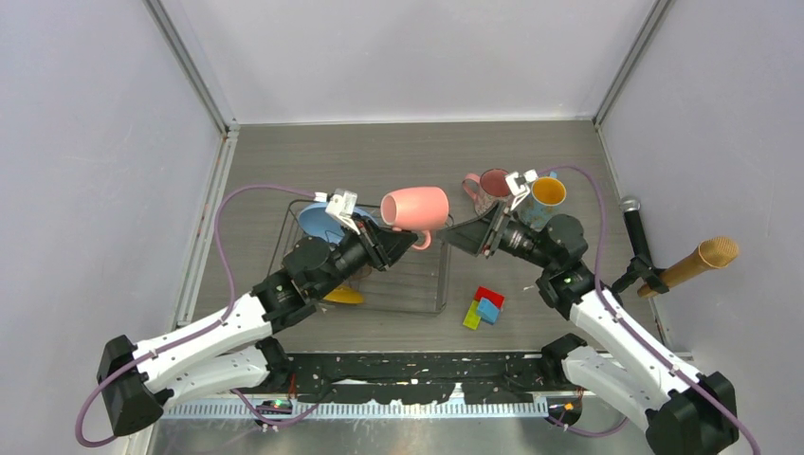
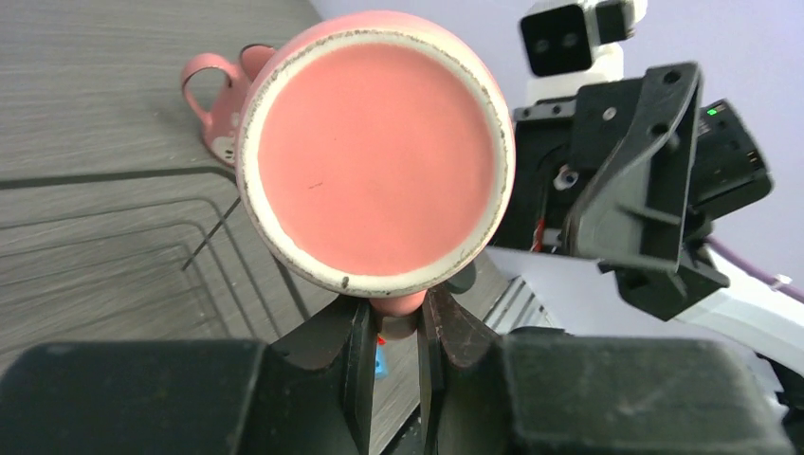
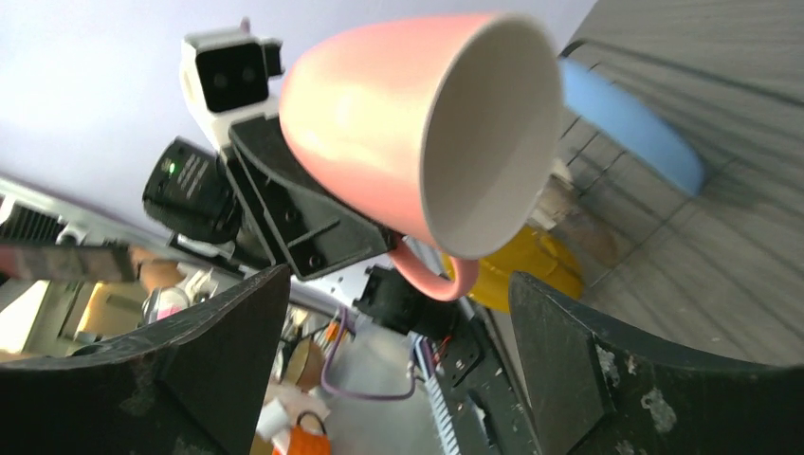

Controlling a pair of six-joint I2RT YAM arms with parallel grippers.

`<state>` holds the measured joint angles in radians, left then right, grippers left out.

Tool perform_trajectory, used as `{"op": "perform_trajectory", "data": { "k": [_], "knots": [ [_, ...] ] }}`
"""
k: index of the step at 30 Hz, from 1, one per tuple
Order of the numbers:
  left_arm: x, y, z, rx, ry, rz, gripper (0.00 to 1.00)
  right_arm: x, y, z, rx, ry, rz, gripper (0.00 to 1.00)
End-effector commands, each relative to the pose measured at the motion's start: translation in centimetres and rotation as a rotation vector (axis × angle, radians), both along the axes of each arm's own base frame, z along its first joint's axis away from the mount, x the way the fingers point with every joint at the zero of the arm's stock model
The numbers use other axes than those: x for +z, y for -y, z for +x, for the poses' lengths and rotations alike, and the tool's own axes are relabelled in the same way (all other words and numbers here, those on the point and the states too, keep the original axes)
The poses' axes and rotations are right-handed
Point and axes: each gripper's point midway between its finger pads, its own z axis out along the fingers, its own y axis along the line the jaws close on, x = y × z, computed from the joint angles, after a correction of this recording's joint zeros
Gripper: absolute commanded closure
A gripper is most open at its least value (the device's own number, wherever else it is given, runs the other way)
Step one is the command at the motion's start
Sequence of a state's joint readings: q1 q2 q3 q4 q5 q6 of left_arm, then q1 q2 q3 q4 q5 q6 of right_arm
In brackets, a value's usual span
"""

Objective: Unload the mixed dishes from the dish rack
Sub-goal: Pick up the cup from the dish rack, then place the cup at the center of the board.

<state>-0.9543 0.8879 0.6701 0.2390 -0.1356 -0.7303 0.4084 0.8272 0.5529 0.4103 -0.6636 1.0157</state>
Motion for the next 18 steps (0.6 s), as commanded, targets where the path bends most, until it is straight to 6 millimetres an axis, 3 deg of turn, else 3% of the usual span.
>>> {"op": "perform_trajectory", "data": {
  "k": [1,10,18],
  "knots": [
    [8.4,-0.2,-1.2,-0.055,0.165,-0.276,1.0,2.1,-2.4,-1.9,0.08,0.116,0.065,0.1],
    [9.1,0.0,-1.7,-0.082,0.172,-0.332,1.0,1.6,-3.4,-1.1,0.037,0.108,0.068,0.16],
    [8.7,0.5,-1.4,-0.084,0.174,-0.33,1.0,1.5,-4.4,-1.5,0.054,0.11,0.095,0.41]
  ]
}}
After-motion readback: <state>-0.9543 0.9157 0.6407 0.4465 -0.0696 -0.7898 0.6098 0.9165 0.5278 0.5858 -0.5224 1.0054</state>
